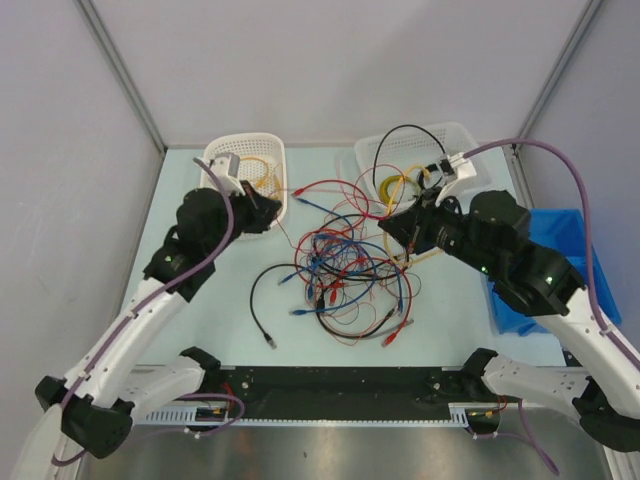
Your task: Untangle the cables
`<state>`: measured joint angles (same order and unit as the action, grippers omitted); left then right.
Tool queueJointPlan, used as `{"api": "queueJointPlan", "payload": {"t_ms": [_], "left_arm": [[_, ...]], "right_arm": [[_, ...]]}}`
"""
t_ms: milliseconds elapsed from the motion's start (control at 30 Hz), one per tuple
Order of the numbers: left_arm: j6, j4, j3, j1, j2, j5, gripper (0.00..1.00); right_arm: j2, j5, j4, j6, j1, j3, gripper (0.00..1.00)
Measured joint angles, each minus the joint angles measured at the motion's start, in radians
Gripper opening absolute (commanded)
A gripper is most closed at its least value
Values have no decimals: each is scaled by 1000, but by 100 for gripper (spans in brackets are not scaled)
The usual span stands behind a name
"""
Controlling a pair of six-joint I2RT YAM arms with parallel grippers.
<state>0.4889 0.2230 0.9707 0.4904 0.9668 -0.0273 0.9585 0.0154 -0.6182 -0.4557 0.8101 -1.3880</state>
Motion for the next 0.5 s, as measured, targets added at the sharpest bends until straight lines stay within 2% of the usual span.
{"api": "queueJointPlan", "payload": {"t_ms": [133,300,500], "left_arm": [[-3,158,256,-5,25,5,0],[0,213,554,-6,89,5,0],[0,263,756,-6,169,9,0]], "right_arm": [[23,34,-41,4,-1,86,0],[53,47,-61,4,-2,169,0],[64,48,-64,4,-3,218,0]]}}
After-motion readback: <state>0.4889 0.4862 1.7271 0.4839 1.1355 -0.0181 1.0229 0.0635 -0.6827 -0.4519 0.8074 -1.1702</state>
